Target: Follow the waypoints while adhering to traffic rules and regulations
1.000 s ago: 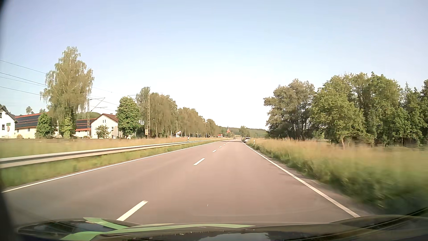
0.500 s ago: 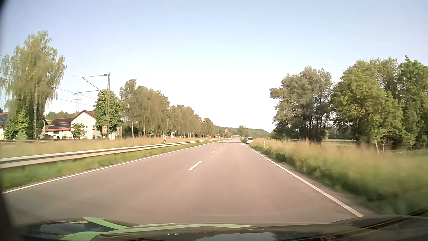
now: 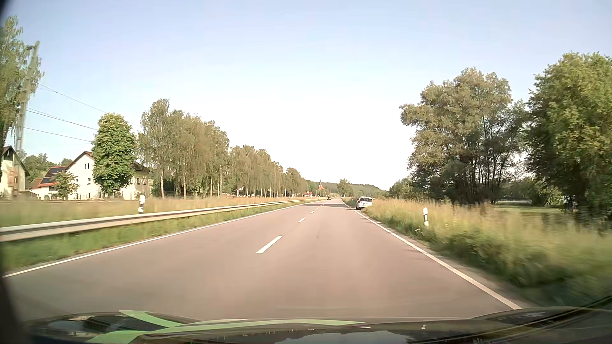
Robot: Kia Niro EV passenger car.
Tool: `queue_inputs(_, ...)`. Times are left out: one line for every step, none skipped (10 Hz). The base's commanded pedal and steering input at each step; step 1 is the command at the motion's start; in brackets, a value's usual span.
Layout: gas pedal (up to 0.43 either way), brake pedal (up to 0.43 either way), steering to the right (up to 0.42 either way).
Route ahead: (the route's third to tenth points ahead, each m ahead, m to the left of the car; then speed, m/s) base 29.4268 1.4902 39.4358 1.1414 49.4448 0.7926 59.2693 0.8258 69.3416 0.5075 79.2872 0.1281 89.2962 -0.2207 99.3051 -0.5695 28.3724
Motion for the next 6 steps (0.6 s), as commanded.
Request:
queue_inputs(0.197,0.000,0.001)
queue_inputs(0.197,0.000,0.002)
queue_inputs(0.197,0.000,0.002)
queue_inputs(0.197,0.000,0.002)
queue_inputs(0.197,0.000,0.002)
queue_inputs(0.197,0.000,0.002)
